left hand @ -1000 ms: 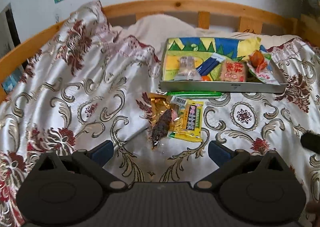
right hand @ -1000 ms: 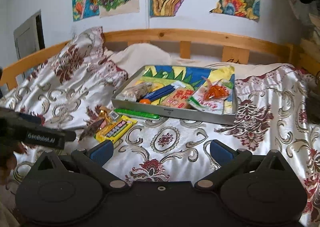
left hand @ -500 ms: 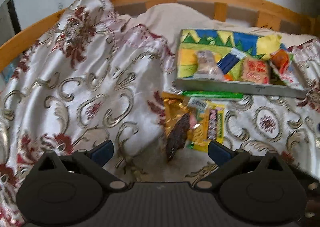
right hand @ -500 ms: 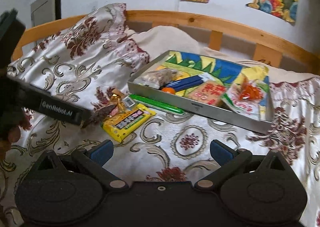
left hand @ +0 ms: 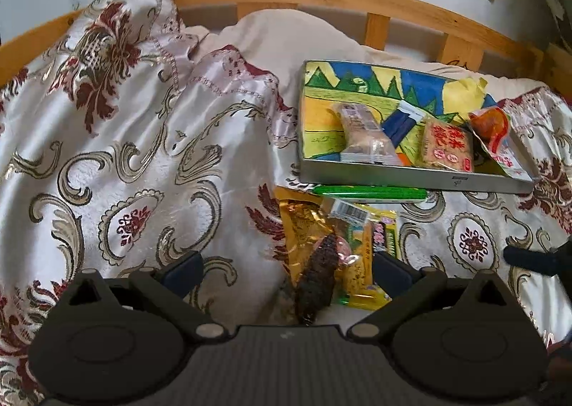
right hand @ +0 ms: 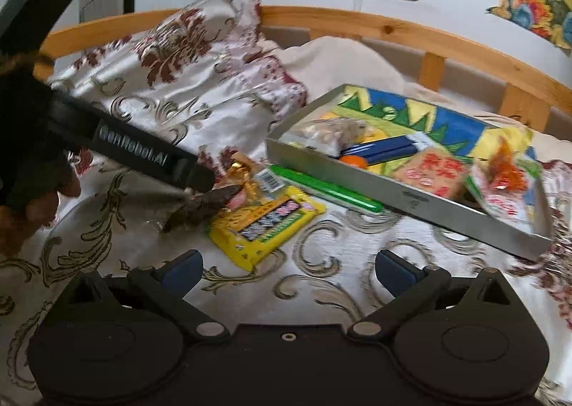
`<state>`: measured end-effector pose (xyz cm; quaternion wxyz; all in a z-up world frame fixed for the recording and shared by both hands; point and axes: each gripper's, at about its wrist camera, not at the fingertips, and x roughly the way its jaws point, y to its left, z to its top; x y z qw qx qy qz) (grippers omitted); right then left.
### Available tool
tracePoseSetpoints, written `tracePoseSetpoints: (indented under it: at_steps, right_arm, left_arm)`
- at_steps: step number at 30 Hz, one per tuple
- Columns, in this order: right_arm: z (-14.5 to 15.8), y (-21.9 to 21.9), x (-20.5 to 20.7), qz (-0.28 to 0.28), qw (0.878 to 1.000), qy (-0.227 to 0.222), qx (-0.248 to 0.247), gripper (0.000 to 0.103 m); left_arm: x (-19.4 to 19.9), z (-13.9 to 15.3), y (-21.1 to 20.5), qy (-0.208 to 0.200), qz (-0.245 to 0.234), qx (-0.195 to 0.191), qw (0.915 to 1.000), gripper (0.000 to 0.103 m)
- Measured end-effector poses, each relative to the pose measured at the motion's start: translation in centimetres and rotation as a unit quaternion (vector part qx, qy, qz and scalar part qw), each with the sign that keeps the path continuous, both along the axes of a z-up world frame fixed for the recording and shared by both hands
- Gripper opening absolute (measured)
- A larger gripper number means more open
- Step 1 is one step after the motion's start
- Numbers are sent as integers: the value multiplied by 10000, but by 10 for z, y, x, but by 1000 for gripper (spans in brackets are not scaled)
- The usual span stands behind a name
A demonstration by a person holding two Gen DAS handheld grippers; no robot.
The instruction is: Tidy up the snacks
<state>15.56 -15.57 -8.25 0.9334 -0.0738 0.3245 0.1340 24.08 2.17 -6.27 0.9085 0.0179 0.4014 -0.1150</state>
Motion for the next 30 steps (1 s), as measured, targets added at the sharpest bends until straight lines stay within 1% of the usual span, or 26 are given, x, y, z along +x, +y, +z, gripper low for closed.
tracePoseSetpoints:
  at_steps: [3, 5, 7, 11, 13, 18, 21, 23, 28, 30]
  right_arm:
    - [-10, 14, 11, 60, 9999, -6, -131, 102]
    - [-16, 24, 16, 90, 9996, -69, -271, 102]
    - [-21, 32, 19, 146, 9989, -171, -416, 102]
    - [-32, 46, 30, 186, 9979, -255, -562, 102]
    - [-37, 49, 35, 133, 9978, -281, -578, 102]
    - [-43, 52, 40, -26, 9974, -326, -646, 102]
    - [-41, 48, 37, -251, 9951, -456, -842, 102]
    - [-40, 41, 37, -535, 9932, -434, -943, 102]
    - [-37, 10, 32, -1363, 9859, -192, -951, 102]
    - [-33, 1, 33, -1515, 9849, -163, -826, 102]
  left_arm:
    - [5, 1, 7, 38, 138, -114, 9998, 102]
    - [5, 2, 12, -35, 330, -111, 9994, 102]
    - [5, 3, 14, -95, 451, -23, 9989, 102]
    - [8, 5, 17, -117, 516, -88, 9986, 102]
    - [9, 5, 18, -105, 519, -136, 9985, 102]
    - [9, 2, 18, -28, 486, -109, 9988, 102]
    - [8, 0, 18, 12, 474, -85, 9988, 102]
    - [7, 0, 17, 2, 446, -60, 9990, 102]
    - [3, 3, 14, -52, 342, -38, 9994, 102]
    - [3, 3, 13, -57, 255, -13, 9997, 102]
